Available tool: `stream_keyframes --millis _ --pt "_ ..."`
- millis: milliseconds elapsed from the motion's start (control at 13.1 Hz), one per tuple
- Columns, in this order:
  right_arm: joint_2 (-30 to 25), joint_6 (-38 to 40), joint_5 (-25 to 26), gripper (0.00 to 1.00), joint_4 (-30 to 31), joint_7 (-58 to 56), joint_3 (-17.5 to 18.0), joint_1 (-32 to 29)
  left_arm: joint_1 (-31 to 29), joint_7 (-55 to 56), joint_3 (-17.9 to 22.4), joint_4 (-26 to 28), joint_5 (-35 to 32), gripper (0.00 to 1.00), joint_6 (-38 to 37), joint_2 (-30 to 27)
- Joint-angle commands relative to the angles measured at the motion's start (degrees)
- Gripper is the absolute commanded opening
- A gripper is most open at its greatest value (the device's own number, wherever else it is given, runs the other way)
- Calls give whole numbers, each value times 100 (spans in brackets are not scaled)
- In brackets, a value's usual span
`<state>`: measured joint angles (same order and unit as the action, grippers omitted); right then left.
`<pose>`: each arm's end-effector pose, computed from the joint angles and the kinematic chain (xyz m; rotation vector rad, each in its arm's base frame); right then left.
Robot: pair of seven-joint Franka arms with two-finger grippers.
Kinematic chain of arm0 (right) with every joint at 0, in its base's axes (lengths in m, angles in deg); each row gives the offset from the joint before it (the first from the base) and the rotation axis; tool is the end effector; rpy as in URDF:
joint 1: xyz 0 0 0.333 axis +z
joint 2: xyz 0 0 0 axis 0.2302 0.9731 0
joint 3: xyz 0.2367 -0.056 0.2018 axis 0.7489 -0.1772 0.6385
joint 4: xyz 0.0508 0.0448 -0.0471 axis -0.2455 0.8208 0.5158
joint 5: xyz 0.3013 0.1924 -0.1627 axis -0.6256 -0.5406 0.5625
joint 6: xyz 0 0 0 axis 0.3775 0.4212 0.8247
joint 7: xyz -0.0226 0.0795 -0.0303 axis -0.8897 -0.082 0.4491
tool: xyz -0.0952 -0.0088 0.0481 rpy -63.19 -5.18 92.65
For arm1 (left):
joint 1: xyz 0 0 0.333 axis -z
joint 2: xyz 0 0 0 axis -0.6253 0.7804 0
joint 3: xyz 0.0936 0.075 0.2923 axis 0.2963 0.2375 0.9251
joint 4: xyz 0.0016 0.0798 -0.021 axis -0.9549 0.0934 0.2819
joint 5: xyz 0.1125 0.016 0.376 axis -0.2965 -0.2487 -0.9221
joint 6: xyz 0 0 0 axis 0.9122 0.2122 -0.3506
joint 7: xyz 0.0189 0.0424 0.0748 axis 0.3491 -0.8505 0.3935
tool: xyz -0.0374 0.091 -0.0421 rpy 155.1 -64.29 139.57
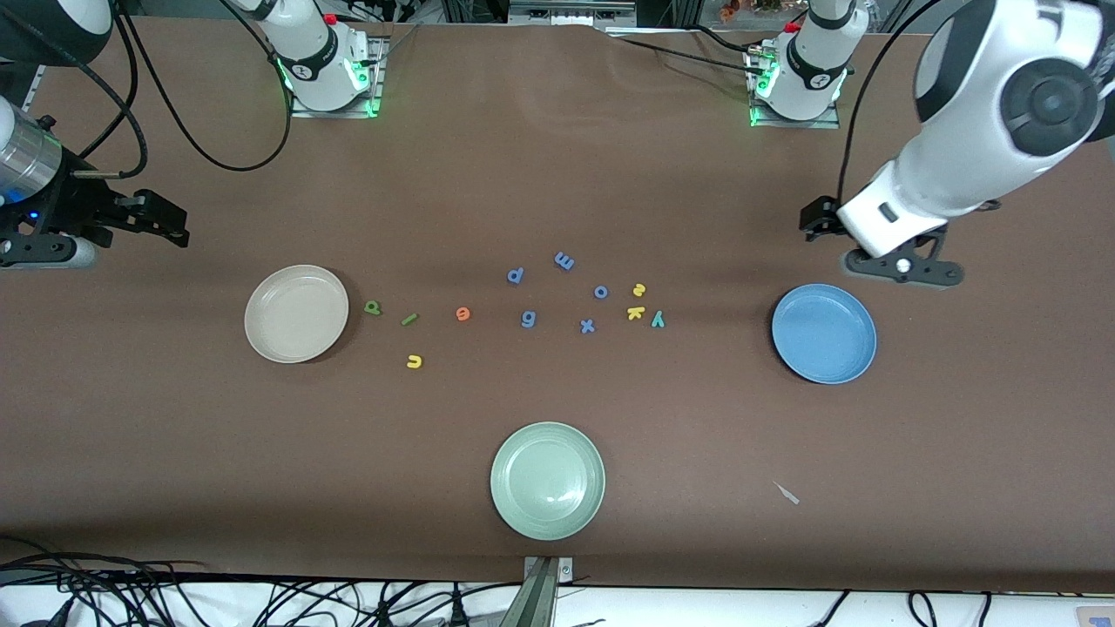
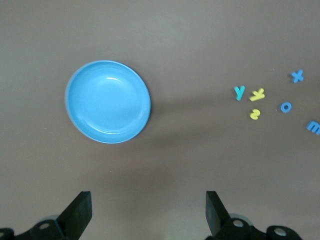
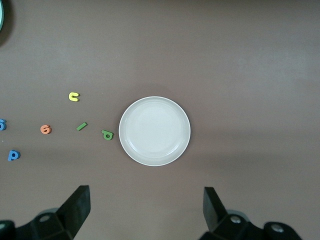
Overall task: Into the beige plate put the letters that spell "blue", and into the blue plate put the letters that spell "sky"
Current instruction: 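Move the left gripper over the yellow letter k among the letters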
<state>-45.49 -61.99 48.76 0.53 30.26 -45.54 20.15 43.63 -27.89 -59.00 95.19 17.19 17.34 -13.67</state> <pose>0.5830 0.0332 0.5839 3.1095 0.0451 -0.0298 0.5646 -0.1537 0.4952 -3.0857 0.2754 0.3167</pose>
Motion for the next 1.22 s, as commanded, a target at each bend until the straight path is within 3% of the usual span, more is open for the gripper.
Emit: stream_keyframes --millis 0,229,686,991,1143 --pt "-69 48 -24 100 17 45 12 -25 420 -1 8 -733 47 100 -73 917" --pt "-52 5 -33 100 8 45 12 -25 755 -1 8 -1156 38 100 49 1665" --pt "-52 135 -33 100 -317 -95 4 -60 1195 -167 0 -1192 3 100 1050 2360" --pt "-96 277 -85 100 -186 -51 -32 -69 1581 -1500 -9 -1184 55 100 1674 2633" --pt "-165 32 -86 100 234 -60 178 -253 1749 -2230 -1 -1192 47 100 1981 2738"
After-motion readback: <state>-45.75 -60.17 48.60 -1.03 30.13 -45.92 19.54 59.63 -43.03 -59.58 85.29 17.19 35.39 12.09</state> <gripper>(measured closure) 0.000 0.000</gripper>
